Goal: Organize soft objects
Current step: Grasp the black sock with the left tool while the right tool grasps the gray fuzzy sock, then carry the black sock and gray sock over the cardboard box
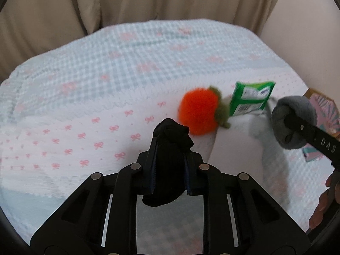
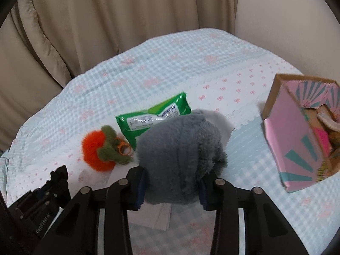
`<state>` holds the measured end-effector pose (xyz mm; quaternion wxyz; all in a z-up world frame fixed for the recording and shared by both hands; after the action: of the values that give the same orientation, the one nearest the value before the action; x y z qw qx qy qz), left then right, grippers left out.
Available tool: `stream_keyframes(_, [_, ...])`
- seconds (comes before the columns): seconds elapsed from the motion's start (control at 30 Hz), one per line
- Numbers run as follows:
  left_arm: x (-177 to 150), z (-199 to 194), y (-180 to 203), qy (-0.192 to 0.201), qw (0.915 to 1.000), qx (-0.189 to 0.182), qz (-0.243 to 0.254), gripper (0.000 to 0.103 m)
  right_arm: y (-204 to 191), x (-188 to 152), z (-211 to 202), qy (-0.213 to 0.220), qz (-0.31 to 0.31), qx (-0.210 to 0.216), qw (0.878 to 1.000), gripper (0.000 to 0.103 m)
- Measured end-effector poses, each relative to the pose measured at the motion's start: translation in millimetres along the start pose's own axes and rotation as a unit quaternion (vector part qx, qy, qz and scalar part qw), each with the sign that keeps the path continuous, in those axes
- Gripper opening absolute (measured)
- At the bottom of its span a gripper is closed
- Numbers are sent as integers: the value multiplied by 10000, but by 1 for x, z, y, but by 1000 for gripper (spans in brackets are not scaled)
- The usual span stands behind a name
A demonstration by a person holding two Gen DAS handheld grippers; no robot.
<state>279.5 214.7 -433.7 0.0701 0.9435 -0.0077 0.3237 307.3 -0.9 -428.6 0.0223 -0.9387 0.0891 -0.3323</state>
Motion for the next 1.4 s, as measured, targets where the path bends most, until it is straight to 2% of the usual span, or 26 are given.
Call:
stream_keyframes(0.17, [21,-53,3,169,9997,40,-193,17,5,11,-42,34,6,25,10000,36])
stream_keyframes(0.4, [60,-140,31,444,9989,72,-97,17,21,37,-127,276,17,60,9996,36])
stream_keyframes(0.6, [90,-208,79,725,9973,-114,41,17,54,65,-210,603,94,63,9981,36])
stream_keyframes(0.77, [107,-242,135,821,9959,-310,200,17,96,85,-263,804,194,21,9966,36])
stream_keyframes(0.93, [114,-253,194,865,9948,-455,282,17,145,97,-293,827,181,-81,9964,36])
stream_keyframes(1.07, [114,-246,246,716,9955,-546,299,17,187,103,-296,705,57,-144,9974,36])
stream_keyframes(1.4, [105,-177,373,108,9967,-677,431,17,307,128,-257,327,-47,-133,9994,36])
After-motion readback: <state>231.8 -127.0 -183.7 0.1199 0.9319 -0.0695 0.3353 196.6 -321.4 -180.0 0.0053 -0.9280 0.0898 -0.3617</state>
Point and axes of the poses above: each gripper's, at about its wrist camera, not at the fingertips, and z roughly the way its jaws point, y to its right, x to its top, the point moved 4 cm from there along z, roughly the way its jaws point, and after that the axes turned 3 degrees about -x, right-handed, at the moved point
